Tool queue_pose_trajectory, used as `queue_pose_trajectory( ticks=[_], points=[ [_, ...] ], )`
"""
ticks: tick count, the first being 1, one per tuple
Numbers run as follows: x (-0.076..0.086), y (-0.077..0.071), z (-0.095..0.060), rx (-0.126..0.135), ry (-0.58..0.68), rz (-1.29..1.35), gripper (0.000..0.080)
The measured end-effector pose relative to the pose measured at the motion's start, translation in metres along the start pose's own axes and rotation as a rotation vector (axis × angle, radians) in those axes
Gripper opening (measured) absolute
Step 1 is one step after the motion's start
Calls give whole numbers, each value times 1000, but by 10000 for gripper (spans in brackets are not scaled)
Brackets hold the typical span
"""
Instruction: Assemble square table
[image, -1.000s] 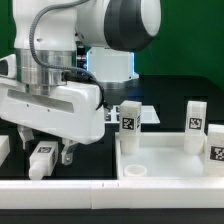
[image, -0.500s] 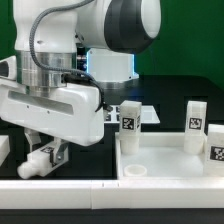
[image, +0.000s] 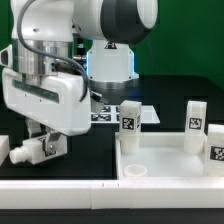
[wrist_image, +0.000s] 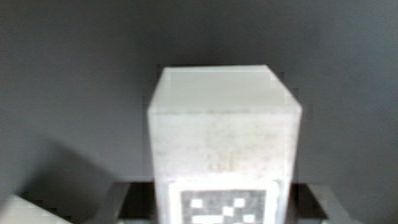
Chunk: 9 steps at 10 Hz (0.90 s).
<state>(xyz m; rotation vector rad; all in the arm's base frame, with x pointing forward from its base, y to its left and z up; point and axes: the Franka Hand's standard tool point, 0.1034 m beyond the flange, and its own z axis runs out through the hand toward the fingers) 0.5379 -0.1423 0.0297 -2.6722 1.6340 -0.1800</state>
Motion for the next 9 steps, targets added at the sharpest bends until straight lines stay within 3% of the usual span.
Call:
queue_pose_trajectory(
  ticks=[2,4,6,9],
  points=[
    [5,6,-5,35,-27,233,282],
    [1,5,-2,28,-29,333,282],
    [-11,1,-7,13,-46,609,282],
    [-26,18,-11,-3,-73,1071,284]
  ],
)
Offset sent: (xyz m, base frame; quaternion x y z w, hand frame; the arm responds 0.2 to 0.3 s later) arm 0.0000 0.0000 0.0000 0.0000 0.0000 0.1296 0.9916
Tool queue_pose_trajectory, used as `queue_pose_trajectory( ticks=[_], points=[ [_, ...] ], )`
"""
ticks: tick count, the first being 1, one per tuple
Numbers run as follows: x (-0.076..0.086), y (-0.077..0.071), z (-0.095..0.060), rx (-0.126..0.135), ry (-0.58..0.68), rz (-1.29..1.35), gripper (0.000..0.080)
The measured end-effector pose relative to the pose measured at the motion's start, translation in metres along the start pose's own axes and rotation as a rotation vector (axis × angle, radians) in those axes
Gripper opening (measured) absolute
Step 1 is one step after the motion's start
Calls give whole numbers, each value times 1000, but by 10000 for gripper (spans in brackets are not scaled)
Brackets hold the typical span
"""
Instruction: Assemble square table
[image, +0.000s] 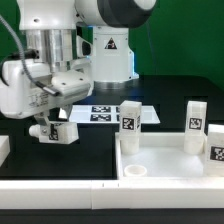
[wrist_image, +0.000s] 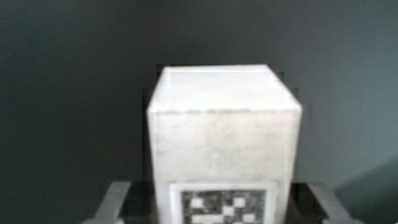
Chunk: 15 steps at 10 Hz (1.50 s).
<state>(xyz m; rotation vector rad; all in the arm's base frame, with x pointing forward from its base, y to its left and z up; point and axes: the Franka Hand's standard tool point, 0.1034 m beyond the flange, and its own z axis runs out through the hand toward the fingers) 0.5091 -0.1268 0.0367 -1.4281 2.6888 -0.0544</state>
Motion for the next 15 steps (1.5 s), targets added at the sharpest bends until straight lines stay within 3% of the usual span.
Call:
queue_pose_trajectory(
  ticks=[1,4,7,12,15],
  points=[
    [0,-2,5,28,21,108,284],
    [-1,2,9,22,16,337,284],
    [23,8,15,-8,11,671,284],
    [32,18,19,-3,-19,825,284],
    [41,18,20,1,-9,790,284]
  ],
)
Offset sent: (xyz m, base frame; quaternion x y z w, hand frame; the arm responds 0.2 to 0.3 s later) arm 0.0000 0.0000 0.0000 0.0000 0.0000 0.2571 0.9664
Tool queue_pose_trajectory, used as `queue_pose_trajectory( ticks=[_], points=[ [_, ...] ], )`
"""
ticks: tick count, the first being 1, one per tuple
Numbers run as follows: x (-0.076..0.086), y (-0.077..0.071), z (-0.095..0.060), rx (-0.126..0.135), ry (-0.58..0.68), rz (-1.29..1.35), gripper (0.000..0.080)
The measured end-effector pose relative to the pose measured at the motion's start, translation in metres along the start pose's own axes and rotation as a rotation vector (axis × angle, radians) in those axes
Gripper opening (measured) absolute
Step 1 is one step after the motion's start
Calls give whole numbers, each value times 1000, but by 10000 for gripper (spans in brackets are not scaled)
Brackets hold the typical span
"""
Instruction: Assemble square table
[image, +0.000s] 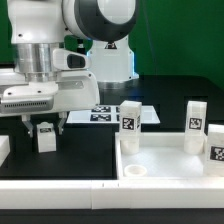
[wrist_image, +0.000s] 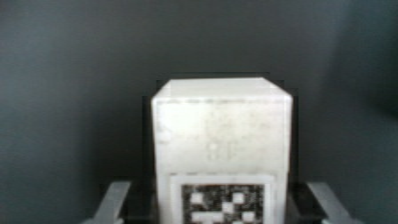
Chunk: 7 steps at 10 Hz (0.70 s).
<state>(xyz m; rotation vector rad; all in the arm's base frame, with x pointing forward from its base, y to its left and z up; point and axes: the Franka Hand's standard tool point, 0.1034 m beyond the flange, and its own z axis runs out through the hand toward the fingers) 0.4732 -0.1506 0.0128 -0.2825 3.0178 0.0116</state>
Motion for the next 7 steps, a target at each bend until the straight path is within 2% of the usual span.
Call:
queue_pose_trajectory(
  ticks=[1,2,3,4,5,6,7],
  points=[
    [0,0,0,0,0,-1,284],
    [0,0,0,0,0,-1,355],
    [0,0,0,0,1,-1,355],
    [0,0,0,1,1,-4,538],
    [-4,-6,-8,6,-16,-49,614],
    [-14,-14,-22,-6,-30,-106,614],
    [-30,-30,-39,6,-52,-198,641]
  ],
)
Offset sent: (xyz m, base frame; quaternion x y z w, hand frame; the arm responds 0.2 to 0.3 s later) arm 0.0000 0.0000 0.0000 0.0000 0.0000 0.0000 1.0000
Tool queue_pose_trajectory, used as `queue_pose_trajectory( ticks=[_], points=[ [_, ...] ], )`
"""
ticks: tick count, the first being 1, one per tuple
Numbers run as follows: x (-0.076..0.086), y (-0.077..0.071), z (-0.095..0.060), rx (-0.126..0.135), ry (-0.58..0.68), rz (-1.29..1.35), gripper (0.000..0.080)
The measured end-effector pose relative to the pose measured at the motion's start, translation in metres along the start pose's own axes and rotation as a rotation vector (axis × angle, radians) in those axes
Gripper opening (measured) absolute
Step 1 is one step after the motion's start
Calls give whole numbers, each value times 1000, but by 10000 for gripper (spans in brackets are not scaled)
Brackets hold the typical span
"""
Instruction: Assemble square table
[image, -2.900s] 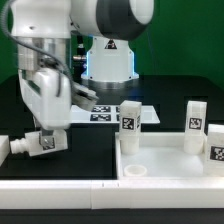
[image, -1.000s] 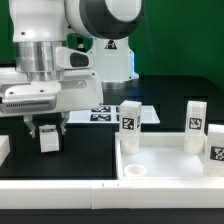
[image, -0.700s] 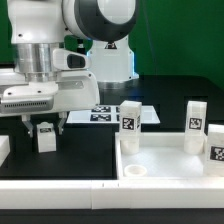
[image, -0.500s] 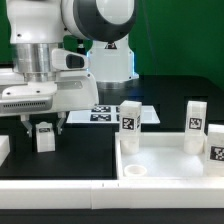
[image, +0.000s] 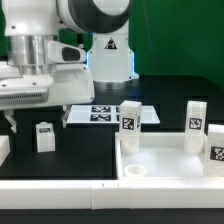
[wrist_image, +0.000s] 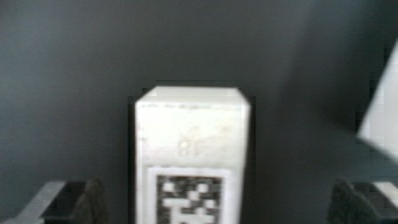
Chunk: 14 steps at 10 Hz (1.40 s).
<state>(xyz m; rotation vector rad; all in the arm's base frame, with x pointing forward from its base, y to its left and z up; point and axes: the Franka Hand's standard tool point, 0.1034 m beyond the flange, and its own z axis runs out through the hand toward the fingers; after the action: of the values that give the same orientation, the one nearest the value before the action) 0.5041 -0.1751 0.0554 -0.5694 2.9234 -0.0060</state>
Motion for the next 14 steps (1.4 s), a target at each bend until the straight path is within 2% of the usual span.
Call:
queue_pose_trajectory(
  ticks=[1,2,3,4,5,7,8,10,11,12,14],
  points=[
    [-13,-13,-9,12,-14,-120,641],
    [-18,-14,-9,53,-21,-296,649],
    [3,24,6,40,21,-438,649],
    [7,37,7,-17,44,-545,649],
    [4,25,3,7,40,-612,649],
    [5,26,5,5,45,-712,649],
    [4,26,3,3,45,-864,649],
    [2,25,-3,14,37,-1224,649],
    [1,29,-5,7,31,-1375,649],
    [-1,34,-5,-17,33,-1524,649],
    [0,32,-5,-20,36,-1620,649]
  ],
)
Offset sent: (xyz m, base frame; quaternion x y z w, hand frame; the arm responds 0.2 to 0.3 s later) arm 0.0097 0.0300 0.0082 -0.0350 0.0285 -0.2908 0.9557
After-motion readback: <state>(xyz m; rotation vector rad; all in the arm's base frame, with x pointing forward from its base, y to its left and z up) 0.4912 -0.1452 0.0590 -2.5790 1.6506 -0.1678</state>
